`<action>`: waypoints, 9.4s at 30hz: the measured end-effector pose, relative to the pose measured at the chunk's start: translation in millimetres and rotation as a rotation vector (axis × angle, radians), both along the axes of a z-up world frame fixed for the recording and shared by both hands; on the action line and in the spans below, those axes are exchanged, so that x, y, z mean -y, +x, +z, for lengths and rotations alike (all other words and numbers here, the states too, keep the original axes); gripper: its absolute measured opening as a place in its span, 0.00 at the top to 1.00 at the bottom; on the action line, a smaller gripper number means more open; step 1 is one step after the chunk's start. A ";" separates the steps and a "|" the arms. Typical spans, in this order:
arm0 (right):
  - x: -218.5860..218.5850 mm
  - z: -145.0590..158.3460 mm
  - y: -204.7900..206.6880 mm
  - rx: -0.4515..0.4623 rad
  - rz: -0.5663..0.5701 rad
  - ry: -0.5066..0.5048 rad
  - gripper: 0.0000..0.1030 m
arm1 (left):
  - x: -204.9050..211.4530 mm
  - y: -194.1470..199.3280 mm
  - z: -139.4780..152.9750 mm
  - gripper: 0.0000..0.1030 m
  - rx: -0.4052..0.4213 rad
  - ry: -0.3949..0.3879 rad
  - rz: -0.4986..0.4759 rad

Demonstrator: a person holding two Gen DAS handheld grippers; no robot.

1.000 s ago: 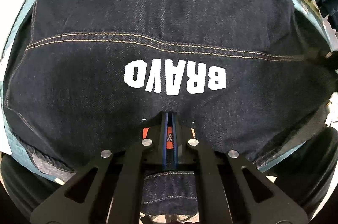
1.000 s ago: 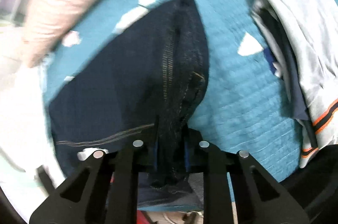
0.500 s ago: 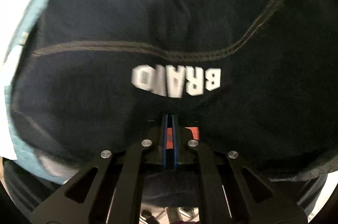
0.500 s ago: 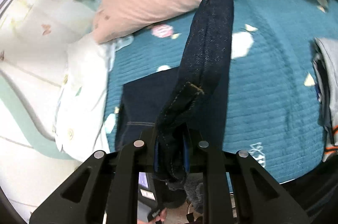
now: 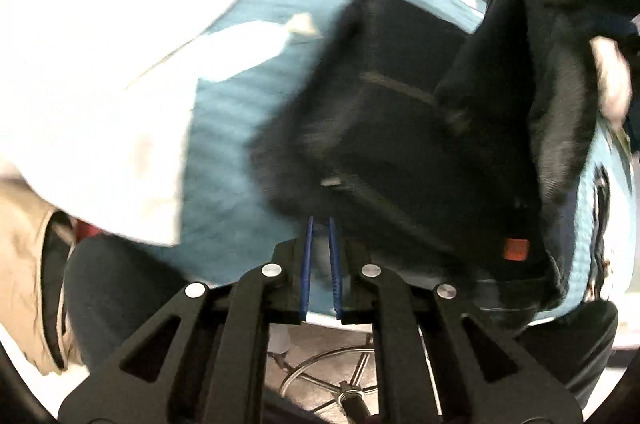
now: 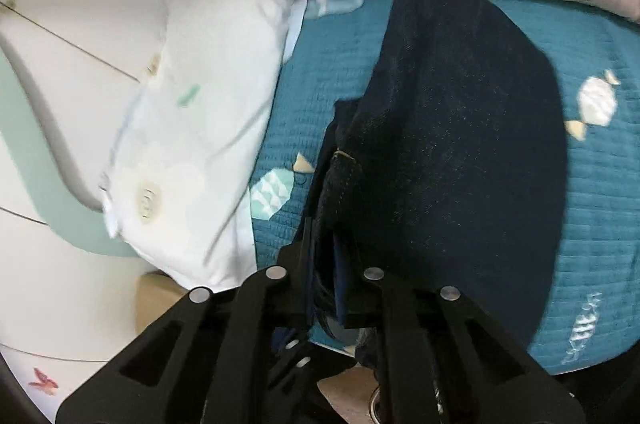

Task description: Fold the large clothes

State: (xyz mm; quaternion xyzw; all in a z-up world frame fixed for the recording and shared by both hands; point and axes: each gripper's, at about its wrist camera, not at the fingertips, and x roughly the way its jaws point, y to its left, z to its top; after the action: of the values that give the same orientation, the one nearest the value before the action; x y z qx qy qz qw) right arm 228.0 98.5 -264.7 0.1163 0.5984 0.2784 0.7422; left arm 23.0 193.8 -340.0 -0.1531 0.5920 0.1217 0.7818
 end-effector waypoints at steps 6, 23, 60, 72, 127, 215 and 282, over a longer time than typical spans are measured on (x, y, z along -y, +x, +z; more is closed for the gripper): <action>-64.7 -44.9 -5.2 -0.039 0.067 -0.095 0.95 | -40.1 -28.8 -9.6 0.92 -0.056 -0.024 0.094; -39.6 -86.1 -24.4 -0.258 0.240 0.021 0.61 | -10.5 -14.5 15.2 0.63 -0.016 -0.010 0.035; 119.8 -123.2 -85.6 -0.299 -0.001 -0.304 0.96 | 53.1 65.6 -39.4 0.77 -0.173 -0.049 -0.218; 115.8 -63.1 -55.2 -0.106 -0.040 -0.185 0.93 | 73.1 95.6 15.2 0.75 -0.086 -0.020 -0.282; 167.4 -78.1 123.7 -0.164 -0.187 -0.198 0.15 | 51.0 265.1 30.7 0.35 -0.073 0.088 -0.337; 182.1 -71.0 24.5 -0.009 -0.179 0.172 0.64 | 46.9 139.9 19.0 0.81 0.027 -0.306 -0.284; 692.7 -125.8 -111.8 0.033 -0.927 -0.152 1.00 | 625.4 190.3 -19.5 0.95 0.003 -0.193 -0.920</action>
State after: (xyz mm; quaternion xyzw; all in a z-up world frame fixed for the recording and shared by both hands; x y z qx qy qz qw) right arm 116.2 -594.2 -390.5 0.3124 0.4903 -0.1252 0.8040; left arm 213.2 -431.6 -359.5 0.0530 0.6061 -0.2931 0.7375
